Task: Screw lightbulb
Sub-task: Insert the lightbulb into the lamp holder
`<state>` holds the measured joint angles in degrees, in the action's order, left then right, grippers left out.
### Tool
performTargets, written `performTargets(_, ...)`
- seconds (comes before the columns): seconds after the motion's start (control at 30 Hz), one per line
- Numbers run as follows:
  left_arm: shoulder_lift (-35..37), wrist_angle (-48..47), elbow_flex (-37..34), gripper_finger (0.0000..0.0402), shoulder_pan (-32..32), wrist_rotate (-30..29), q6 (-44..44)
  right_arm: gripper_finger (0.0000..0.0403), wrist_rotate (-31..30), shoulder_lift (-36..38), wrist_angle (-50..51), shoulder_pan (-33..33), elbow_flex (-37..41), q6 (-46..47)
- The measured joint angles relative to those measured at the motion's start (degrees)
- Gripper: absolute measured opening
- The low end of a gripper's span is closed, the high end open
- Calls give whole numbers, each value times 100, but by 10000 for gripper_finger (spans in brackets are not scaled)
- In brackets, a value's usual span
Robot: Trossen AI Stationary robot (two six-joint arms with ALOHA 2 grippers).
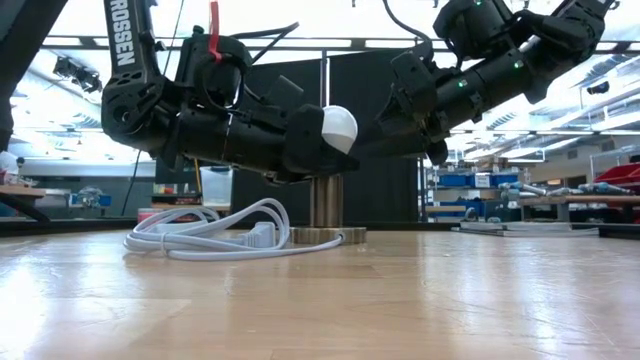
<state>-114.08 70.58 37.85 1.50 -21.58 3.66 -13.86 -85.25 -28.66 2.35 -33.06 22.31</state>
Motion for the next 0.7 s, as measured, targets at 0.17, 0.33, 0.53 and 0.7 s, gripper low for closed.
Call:
performTargets(0.17,2,-38,-2,193,11,54,94,230,64,-222,-130,0,-7,0)
performTargets(0.33,15,-184,2,210,11,147,317,230,173,-492,-300,0,-4,32)
performTargets(0.53,2,-259,-11,245,17,373,390,230,234,-560,-351,5,-108,-45)
performTargets(0.7,2,-301,-9,267,36,471,226,230,272,-557,-269,15,-140,-107)
